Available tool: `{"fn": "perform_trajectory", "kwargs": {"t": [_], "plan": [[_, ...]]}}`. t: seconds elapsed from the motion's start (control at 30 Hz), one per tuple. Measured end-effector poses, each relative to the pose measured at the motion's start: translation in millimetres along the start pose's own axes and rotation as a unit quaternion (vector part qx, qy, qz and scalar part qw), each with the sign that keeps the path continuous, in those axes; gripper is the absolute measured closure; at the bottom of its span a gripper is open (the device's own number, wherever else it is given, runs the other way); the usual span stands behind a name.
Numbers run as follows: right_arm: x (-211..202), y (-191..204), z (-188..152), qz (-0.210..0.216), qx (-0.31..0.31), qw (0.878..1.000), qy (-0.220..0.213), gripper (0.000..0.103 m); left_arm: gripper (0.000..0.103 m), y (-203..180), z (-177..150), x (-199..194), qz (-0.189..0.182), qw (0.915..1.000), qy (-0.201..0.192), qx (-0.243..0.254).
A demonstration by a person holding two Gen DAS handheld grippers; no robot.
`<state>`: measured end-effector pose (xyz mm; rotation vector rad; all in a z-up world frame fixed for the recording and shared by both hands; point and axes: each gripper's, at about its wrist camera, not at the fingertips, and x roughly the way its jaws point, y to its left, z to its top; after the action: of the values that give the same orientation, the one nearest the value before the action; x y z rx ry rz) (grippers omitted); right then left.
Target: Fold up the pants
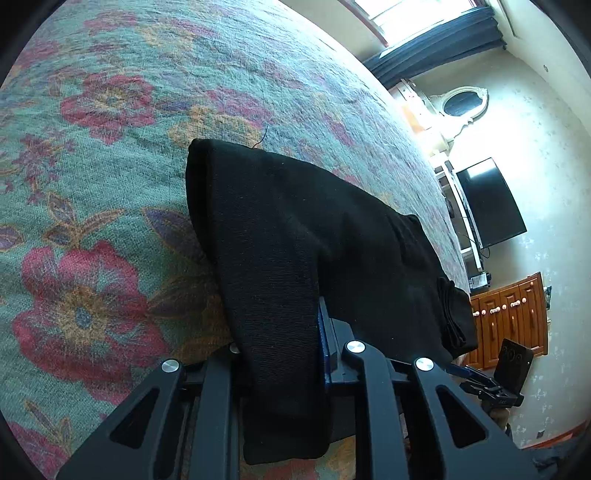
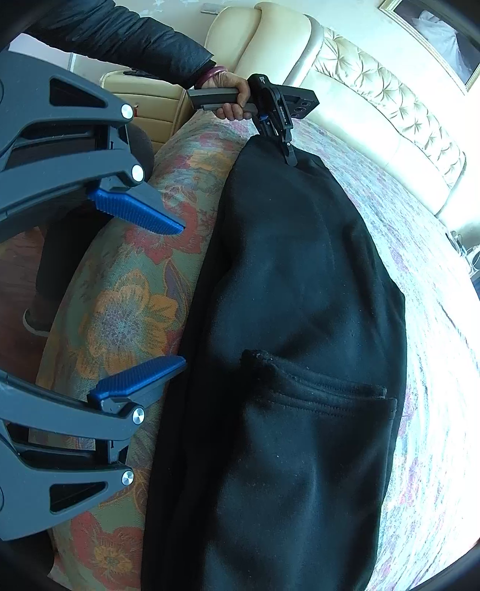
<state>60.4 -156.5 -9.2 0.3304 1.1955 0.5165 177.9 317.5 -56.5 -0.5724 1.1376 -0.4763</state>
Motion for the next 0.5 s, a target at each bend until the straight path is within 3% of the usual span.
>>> {"fn": "perform_trajectory", "kwargs": {"t": [0.07, 0.27, 0.5], "plan": [[-3, -2, 0, 0.000, 0.004, 1.000, -0.005, 0.035, 0.086, -11, 1, -4, -0.004, 0.9999, -0.008, 0.011], [-10, -5, 1, -0.007, 0.006, 1.000, -0.012, 0.035, 0.086, -59, 8, -25, -0.070, 0.9958, -0.047, 0.035], [-26, -5, 2, -0.023, -0.001, 0.999, -0.030, 0.035, 0.086, -138, 11, -16, -0.094, 0.9908, -0.054, 0.082]]}}
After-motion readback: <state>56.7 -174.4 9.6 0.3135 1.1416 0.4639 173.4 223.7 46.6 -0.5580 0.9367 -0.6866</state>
